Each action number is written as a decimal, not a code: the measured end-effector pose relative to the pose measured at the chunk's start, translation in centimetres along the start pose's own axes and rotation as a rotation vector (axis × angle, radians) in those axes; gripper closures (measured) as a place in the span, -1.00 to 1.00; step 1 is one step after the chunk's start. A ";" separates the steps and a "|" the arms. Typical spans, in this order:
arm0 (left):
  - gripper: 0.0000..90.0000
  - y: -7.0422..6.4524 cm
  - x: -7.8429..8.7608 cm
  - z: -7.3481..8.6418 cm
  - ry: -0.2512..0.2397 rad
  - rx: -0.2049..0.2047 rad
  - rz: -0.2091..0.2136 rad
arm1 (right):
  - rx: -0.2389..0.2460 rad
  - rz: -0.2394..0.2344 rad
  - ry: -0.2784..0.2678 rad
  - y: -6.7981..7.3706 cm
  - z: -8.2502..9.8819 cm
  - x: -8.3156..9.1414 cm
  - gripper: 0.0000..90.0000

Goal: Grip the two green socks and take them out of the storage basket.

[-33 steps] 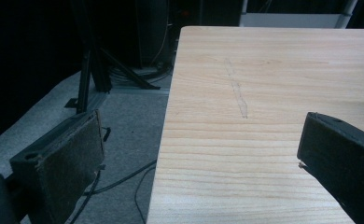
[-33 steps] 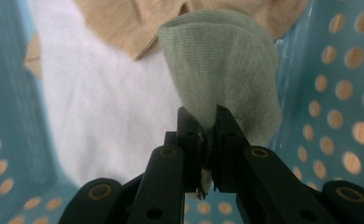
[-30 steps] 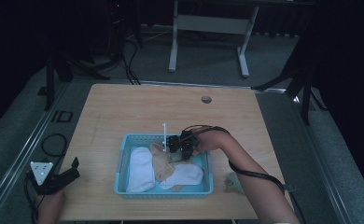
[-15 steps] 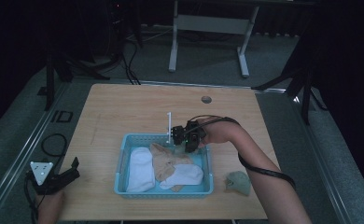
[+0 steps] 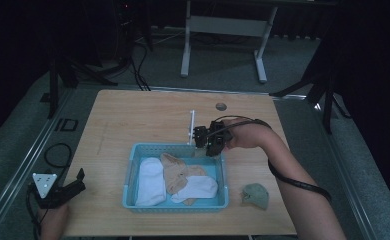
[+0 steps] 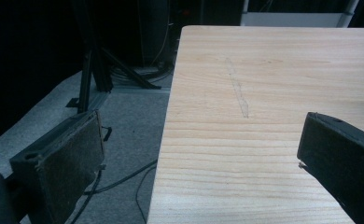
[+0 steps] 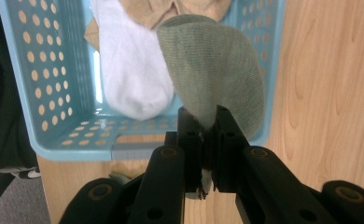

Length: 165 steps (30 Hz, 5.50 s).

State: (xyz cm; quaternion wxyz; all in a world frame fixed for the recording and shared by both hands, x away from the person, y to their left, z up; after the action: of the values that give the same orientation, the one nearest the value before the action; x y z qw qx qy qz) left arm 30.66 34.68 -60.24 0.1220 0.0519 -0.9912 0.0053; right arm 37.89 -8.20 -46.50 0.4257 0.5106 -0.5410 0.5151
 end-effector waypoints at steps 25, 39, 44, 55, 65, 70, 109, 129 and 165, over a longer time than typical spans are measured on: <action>-0.98 0.0 0.0 0.0 0.001 -0.003 -0.005 | -0.165 0.039 0.004 -1.1 9.0 1.7 0.86; -0.98 0.0 0.0 0.0 0.002 -0.007 -0.007 | -0.218 0.046 0.029 -1.5 11.7 1.0 0.86; -0.98 0.0 0.0 0.0 0.003 -0.006 -0.008 | -0.228 0.044 0.024 -1.7 12.3 0.4 0.85; -0.98 0.0 0.0 0.0 0.003 -0.007 -0.008 | -0.217 -0.009 0.028 -1.4 13.6 -3.8 0.85; -0.98 -0.1 0.0 0.0 0.002 -0.008 -0.006 | -0.234 -0.032 0.039 -1.6 14.7 -7.8 0.85; -0.98 -0.1 0.0 0.0 0.002 -0.010 -0.008 | -0.226 -0.046 0.051 -1.5 15.0 -9.8 0.85; -0.98 -0.1 -0.1 0.1 0.009 -0.014 -0.014 | -0.466 -0.010 -0.028 -0.8 20.4 -9.1 -0.22; -0.98 -0.1 -0.1 0.1 0.010 -0.014 -0.012 | -0.800 0.197 -0.142 -0.1 28.1 -9.7 -0.37; -0.98 -0.1 0.0 0.0 0.007 -0.012 -0.007 | -1.274 0.827 -0.750 2.9 33.5 -9.7 -0.78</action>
State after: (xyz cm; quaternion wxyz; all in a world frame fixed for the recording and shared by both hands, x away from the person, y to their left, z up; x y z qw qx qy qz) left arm 30.71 34.58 -60.29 0.1259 0.0545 -0.9906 -0.0011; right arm 38.38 -40.52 -60.02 0.2017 0.0712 -0.9766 0.0224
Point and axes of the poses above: each handheld gripper's, and its own axes: x roughly backward along the jaws, z roughly out of its underside, y roughly to its left, the point moved 9 cm from there along -x, roughly forward along the jaws, and after that the axes turned 5 degrees about -y, right-handed, at the moved point
